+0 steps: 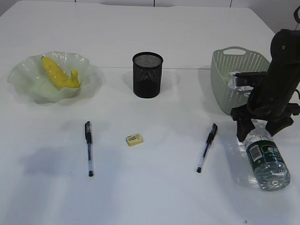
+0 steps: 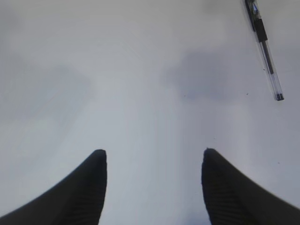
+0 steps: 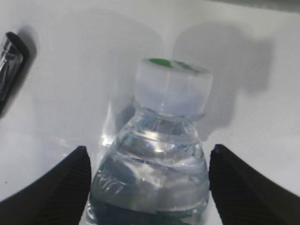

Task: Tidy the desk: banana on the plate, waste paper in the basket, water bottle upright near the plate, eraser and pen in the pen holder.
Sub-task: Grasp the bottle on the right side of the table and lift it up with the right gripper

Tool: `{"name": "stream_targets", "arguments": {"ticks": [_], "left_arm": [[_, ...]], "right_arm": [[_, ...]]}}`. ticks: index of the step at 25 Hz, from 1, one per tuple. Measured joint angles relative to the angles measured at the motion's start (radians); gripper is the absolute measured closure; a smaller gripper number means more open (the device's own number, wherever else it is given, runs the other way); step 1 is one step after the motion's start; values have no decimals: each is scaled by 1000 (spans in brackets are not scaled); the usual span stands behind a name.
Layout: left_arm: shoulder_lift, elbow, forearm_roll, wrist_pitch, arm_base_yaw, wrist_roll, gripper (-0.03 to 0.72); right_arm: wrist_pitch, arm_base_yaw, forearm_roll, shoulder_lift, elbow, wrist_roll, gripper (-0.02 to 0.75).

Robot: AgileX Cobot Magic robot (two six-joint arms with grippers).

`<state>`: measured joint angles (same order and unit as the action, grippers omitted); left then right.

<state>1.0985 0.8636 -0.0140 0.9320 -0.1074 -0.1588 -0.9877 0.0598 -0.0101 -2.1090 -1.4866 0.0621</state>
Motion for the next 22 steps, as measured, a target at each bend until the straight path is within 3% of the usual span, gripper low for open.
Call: {"name": "stream_targets", "arguments": {"ticks": [4, 14, 22], "left_arm": [[0, 0, 2, 0, 0, 0, 245], [0, 0, 14, 0, 0, 0, 245], [0, 0, 14, 0, 0, 0, 245]], "right_arm": [[-5, 0, 0, 0, 0, -1, 174], [-19, 0, 1, 0, -2, -3, 329], [-39, 0, -5, 0, -2, -3, 335]]}}
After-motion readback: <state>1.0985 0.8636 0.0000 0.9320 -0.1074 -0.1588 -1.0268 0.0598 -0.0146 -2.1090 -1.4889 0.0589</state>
